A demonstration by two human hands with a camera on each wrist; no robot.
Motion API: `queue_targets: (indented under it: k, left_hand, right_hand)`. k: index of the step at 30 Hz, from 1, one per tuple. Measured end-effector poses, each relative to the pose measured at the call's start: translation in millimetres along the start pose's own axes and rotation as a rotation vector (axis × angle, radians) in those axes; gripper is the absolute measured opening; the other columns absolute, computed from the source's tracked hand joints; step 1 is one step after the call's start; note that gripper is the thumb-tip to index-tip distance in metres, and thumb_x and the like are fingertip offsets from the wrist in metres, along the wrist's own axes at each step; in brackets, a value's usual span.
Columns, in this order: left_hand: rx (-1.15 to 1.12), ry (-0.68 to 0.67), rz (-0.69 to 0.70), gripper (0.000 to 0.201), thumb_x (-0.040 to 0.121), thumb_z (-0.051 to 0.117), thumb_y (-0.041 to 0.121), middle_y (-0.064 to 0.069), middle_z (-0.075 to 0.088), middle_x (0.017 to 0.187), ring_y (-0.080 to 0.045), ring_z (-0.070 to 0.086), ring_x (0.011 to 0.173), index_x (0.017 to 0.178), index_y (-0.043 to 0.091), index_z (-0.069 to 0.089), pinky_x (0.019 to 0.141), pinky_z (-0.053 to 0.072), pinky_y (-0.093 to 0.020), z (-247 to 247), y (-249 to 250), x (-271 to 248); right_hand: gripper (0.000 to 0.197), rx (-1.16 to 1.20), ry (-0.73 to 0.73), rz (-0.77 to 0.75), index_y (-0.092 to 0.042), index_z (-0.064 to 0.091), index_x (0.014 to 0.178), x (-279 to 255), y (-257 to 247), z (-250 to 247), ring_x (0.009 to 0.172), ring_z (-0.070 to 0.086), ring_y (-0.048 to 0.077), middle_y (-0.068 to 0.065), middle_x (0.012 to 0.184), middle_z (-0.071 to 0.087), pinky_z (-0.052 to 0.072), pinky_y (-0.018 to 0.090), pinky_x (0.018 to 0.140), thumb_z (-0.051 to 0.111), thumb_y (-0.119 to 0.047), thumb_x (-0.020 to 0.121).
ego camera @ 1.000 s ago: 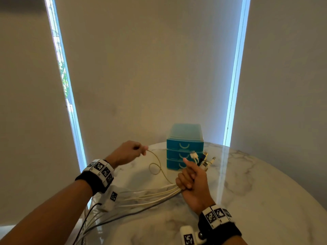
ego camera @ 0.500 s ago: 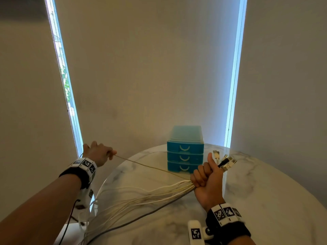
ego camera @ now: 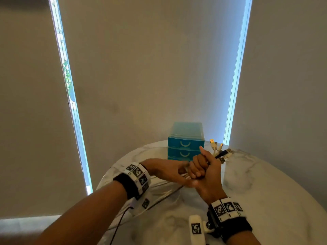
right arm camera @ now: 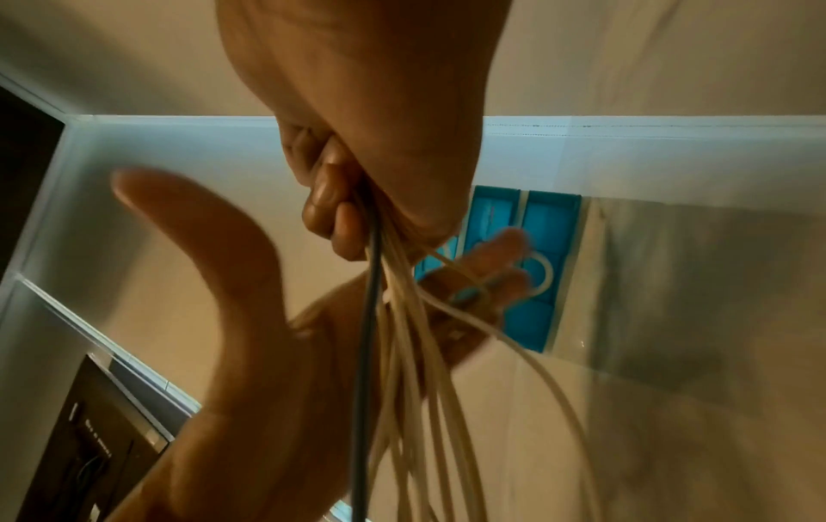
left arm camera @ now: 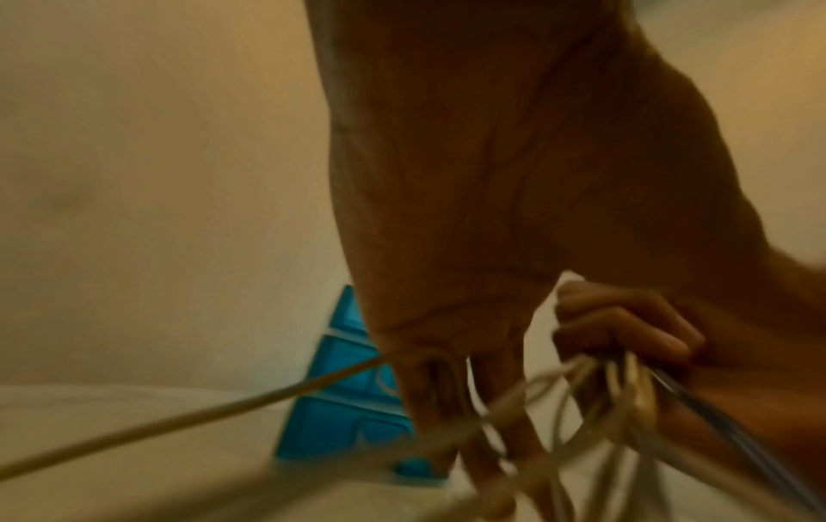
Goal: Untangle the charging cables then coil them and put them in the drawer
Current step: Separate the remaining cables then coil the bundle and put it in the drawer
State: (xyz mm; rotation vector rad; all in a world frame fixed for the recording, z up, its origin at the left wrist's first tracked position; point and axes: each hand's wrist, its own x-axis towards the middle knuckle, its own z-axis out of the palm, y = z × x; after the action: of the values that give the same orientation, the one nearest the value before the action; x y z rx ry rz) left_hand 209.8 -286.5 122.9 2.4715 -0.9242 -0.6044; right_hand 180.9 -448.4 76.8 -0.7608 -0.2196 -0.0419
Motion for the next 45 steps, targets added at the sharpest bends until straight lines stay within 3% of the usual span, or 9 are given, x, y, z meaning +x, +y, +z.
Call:
queue_targets:
  k: [5,9,15,25,30,35,39,41,45]
  left_hand:
    - [0.067,-0.169,-0.05,0.046,0.106,0.052,0.063,-0.001,0.076,0.096,-0.013,0.065,0.097,0.108,0.025,0.077,0.114,0.044,-0.04,13,2,0]
    - [0.018,-0.131,-0.091,0.05,0.104,0.057,0.062,0.005,0.074,0.083,-0.005,0.062,0.082,0.093,0.016,0.074,0.111,0.045,-0.037,-9,-17,-24]
    - [-0.437,-0.216,-0.131,0.035,0.11,0.057,0.042,0.003,0.042,0.06,-0.011,0.046,0.053,0.081,0.023,0.058,0.081,0.061,-0.033,-33,-54,-72]
    - [-0.319,-0.067,-0.091,0.04,0.101,0.06,0.061,0.002,0.053,0.086,-0.01,0.054,0.073,0.099,0.021,0.06,0.08,0.06,-0.034,-30,-106,-109]
    - [-0.223,-0.082,0.013,0.028,0.111,0.059,0.031,0.001,0.058,0.1,-0.007,0.057,0.086,0.13,0.01,0.058,0.085,0.052,-0.026,-24,-98,-129]
    - [0.29,0.161,-0.174,0.055,0.102,0.054,0.068,-0.002,0.065,0.104,-0.019,0.058,0.091,0.111,0.014,0.062,0.081,0.046,-0.035,9,-66,-116]
    - [-0.105,0.525,-0.209,0.036,0.099,0.071,0.049,-0.004,0.072,0.094,-0.016,0.063,0.081,0.099,0.013,0.071,0.077,0.052,-0.035,18,-66,-103]
    - [-0.314,0.544,-0.224,0.04,0.094,0.074,0.056,0.003,0.075,0.102,-0.014,0.069,0.091,0.109,0.019,0.07,0.089,0.058,-0.037,16,-69,-108]
    - [0.022,0.409,-0.2,0.059,0.092,0.073,0.063,0.006,0.068,0.123,-0.016,0.066,0.109,0.133,0.026,0.053,0.101,0.055,-0.041,14,-73,-124]
  right_hand:
    - [0.058,0.003,-0.016,0.061,-0.02,0.027,0.058,2,-14,-9,0.037,0.023,0.012,-0.001,0.047,0.022,0.023,0.028,0.039,0.053,-0.031,0.109]
    - [0.061,0.045,-0.007,0.061,-0.022,0.028,0.054,6,-22,-11,0.037,0.021,0.011,-0.002,0.046,0.022,0.017,0.03,0.043,0.048,-0.032,0.111]
    - [0.065,0.069,-0.038,0.045,-0.022,0.029,0.052,9,-43,-12,0.037,0.023,0.011,-0.003,0.045,0.023,0.022,0.029,0.042,0.046,-0.037,0.113]
    - [0.064,-0.141,0.002,0.042,-0.024,0.027,0.053,36,-50,1,0.035,0.02,0.009,-0.005,0.045,0.021,0.019,0.025,0.036,0.046,-0.033,0.112]
    - [0.063,-0.104,0.046,0.039,-0.025,0.026,0.053,44,-58,-5,0.036,0.02,0.009,-0.007,0.045,0.021,0.018,0.025,0.038,0.05,-0.035,0.11]
    - [0.066,-0.193,0.036,0.02,-0.025,0.026,0.05,46,-59,12,0.035,0.018,0.009,-0.006,0.044,0.019,0.017,0.024,0.035,0.048,-0.034,0.112]
    - [0.064,-0.125,0.033,-0.013,-0.026,0.025,0.052,47,-66,28,0.036,0.017,0.009,-0.007,0.045,0.019,0.017,0.026,0.036,0.05,-0.033,0.11]
    - [0.062,-0.07,0.046,-0.028,-0.026,0.026,0.053,48,-73,33,0.038,0.018,0.009,-0.007,0.046,0.02,0.02,0.025,0.037,0.05,-0.033,0.11]
    - [0.06,-0.071,0.065,-0.062,-0.026,0.026,0.055,48,-73,40,0.04,0.017,0.01,-0.007,0.047,0.02,0.018,0.025,0.039,0.051,-0.033,0.109]
